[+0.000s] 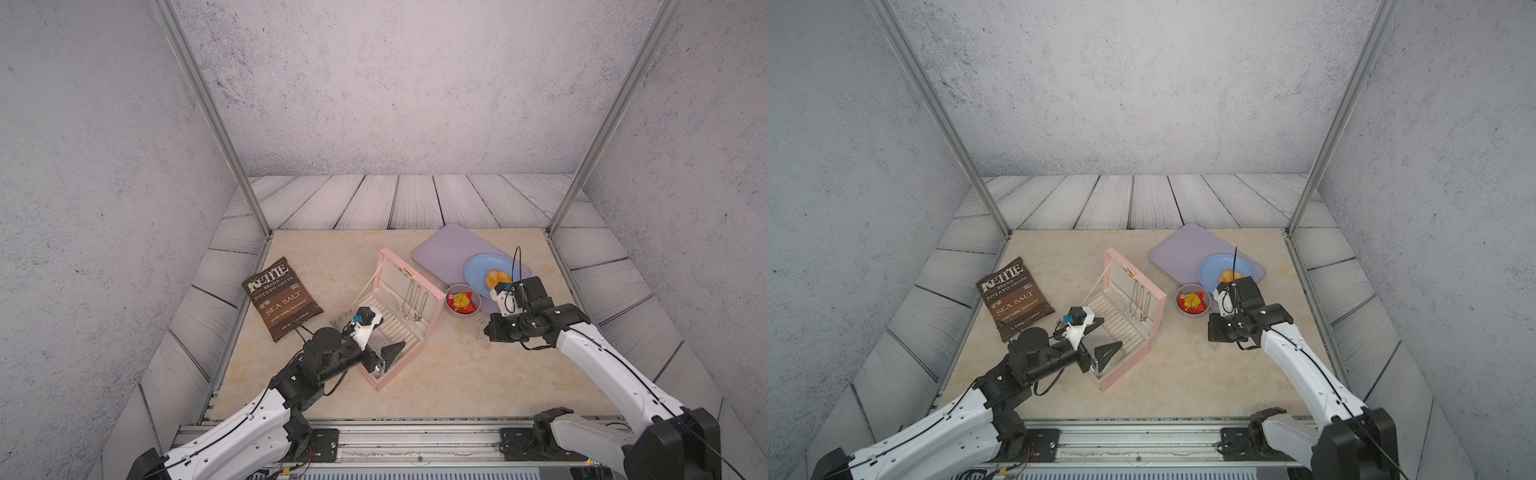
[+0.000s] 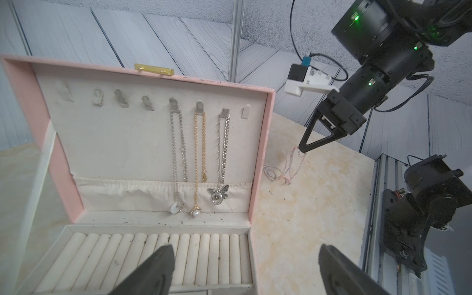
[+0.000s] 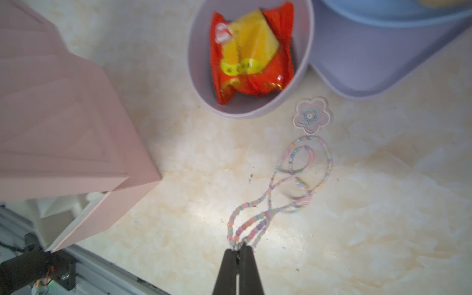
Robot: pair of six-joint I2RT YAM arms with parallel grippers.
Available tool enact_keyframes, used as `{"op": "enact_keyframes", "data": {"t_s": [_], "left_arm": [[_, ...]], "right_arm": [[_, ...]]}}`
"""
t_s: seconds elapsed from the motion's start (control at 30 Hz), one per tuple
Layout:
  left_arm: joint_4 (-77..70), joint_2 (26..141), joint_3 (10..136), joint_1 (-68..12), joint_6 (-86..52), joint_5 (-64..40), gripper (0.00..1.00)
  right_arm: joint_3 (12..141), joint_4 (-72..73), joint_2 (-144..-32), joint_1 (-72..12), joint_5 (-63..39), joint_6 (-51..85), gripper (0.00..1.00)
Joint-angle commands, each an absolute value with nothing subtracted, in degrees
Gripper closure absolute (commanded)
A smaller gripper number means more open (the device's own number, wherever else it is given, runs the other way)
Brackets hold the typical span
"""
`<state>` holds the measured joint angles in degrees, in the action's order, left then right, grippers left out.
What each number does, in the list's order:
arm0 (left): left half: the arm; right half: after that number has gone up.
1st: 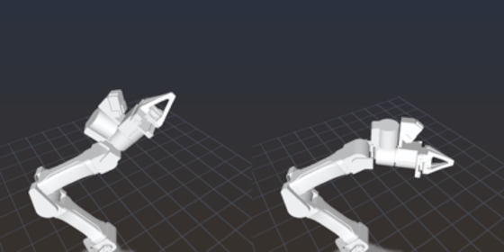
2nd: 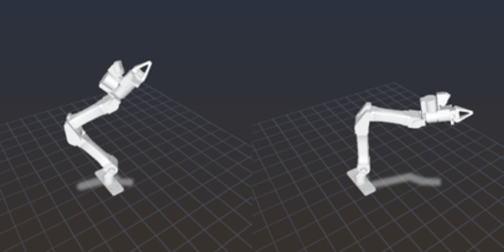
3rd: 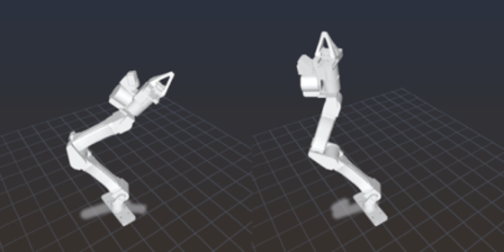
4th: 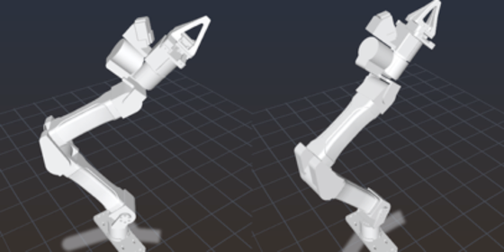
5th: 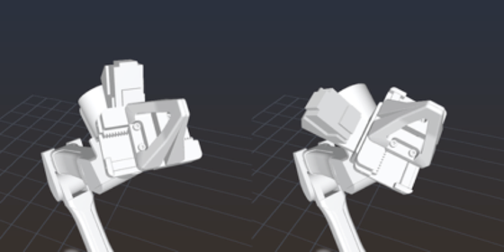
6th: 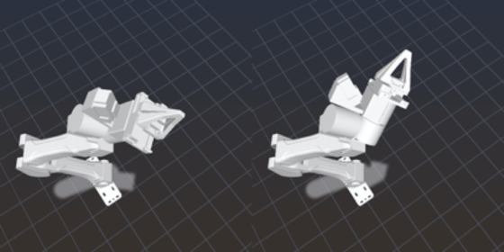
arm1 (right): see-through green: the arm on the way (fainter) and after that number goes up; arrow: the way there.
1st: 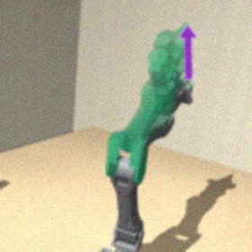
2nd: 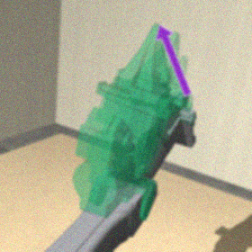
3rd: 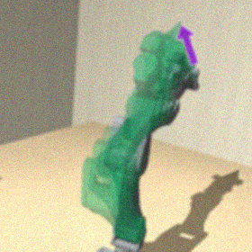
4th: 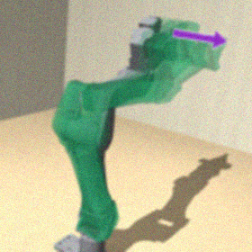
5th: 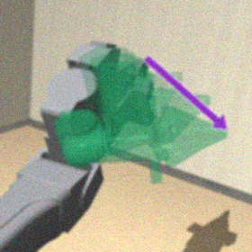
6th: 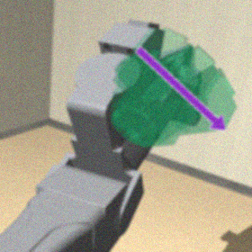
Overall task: Put jewelry chain into jewelry box
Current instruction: Pick up the necklace from the center of the board.
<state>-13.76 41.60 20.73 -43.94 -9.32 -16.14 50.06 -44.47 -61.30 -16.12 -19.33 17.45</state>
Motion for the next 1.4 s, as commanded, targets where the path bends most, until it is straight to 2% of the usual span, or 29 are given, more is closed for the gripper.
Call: {"op": "enact_keyframes", "data": {"t_s": [0.0, 0.27, 0.67, 0.9, 1.07, 1.17, 1.27, 1.37], "left_arm": [[-17.1, 42.2, 22.1, -44.4, -9.9, -20.7, 0.07], [-21.8, 47.9, 24.9, -46.4, -8.8, -25.1, 0.08], [-32.4, 58.4, 27.6, -52.0, -2.1, -25.8, 0.05], [-35.9, 65.9, 31.0, -54.5, 3.1, -19.6, 0.01], [-40.6, 71.8, 32.8, -55.0, 2.5, -20.8, 0.01], [-43.2, 74.5, 33.6, -55.4, 1.1, -24.2, 0.03], [-44.7, 76.3, 34.6, -55.7, -0.6, -30.7, 0.11], [-47.4, 78.0, 35.1, -55.9, -2.3, -33.1, 0.14]], "right_arm": [[53.3, -48.8, -57.1, -16.4, -26.7, 13.7, 1.0], [59.2, -45.7, -50.5, -16.4, -38.5, 10.3, 1.0], [68.0, -36.5, -50.2, -16.5, -51.3, 15.0, 1.0], [71.9, -33.9, -50.8, -16.5, -51.9, 16.8, 1.0], [72.4, -30.2, -50.8, -16.4, -53.1, 19.5, 1.0], [72.5, -28.2, -50.4, -16.4, -54.4, 21.1, 1.0], [72.9, -27.8, -50.0, -16.4, -54.9, 21.4, 1.0], [72.6, -27.8, -49.5, -16.5, -55.2, 21.5, 1.0]]}}
